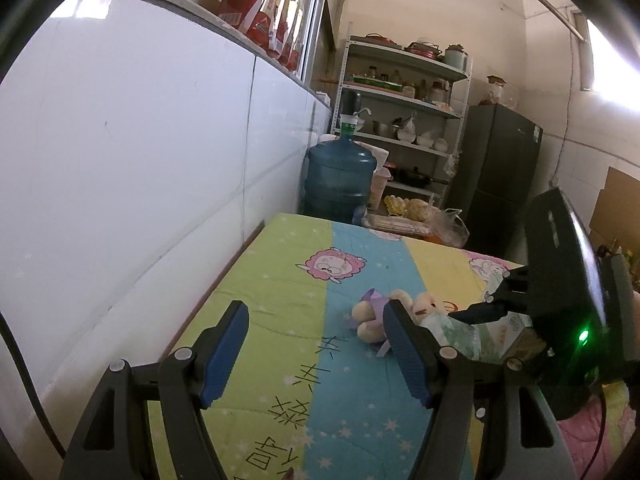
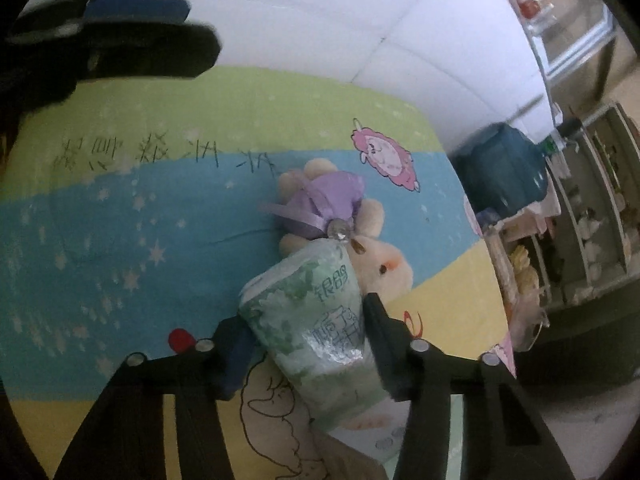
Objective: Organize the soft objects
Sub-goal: 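Grasp the purple-dressed teddy bear with the left tool while the right tool grasps the green tissue pack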
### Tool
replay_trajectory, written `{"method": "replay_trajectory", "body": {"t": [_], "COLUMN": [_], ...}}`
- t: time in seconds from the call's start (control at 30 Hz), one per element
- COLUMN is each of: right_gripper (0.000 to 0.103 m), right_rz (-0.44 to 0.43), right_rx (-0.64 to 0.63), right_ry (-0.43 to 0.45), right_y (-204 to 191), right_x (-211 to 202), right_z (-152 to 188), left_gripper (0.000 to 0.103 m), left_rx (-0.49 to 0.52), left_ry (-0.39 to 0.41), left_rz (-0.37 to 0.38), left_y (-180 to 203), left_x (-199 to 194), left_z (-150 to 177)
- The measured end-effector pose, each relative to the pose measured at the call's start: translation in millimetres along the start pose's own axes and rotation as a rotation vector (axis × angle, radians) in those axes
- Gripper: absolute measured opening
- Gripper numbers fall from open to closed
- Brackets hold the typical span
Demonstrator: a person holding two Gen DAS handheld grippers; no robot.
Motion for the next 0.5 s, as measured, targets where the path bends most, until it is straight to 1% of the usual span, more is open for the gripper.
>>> {"method": "replay_trajectory", "body": {"t": [0.07,0.13,0.17,0.3,0.4,0.5], "right_gripper": [0.048,0.048,0.048,0.048,0.048,0.048], "right_rz": [-0.016,-0.025,-0.028,-0.037,-0.056,-0.079], "right_rx": [0.036,0.068,0.092,0.2,0.284,0.359], "right_ry": [0.033,0.075,0.107,0.219,0.295,0.34], "right_y": [-1,-4,-5,-13,-28,-46], "right_x": [-9,-21,-30,-63,-89,-107], "right_z": [0,0,1,9,21,35], "left_gripper": [0.069,0.069,0.069,0.069,0.069,0.07], "left_rx": [0.006,0.017,0.028,0.09,0.14,0.205], "left_ry": [0.001,-0.01,-0.019,-0.032,-0.055,-0.103], "left_rz": [0.016,0.048,0.072,0.127,0.204,0.305], "left_y": [1,3,5,17,32,52], "left_x": [1,2,4,7,15,31], "left_z": [-1,-2,-3,-10,-15,-18]}}
Point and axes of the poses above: each gripper's, at about its wrist camera, not at the fingertips, and x roughly the way its jaws point, y to its right, z to its underside, the point moved 4 cm from there along x, roughly the way its jaws point, and after that the axes turned 6 degrees about -z, right-handed, at the moved point
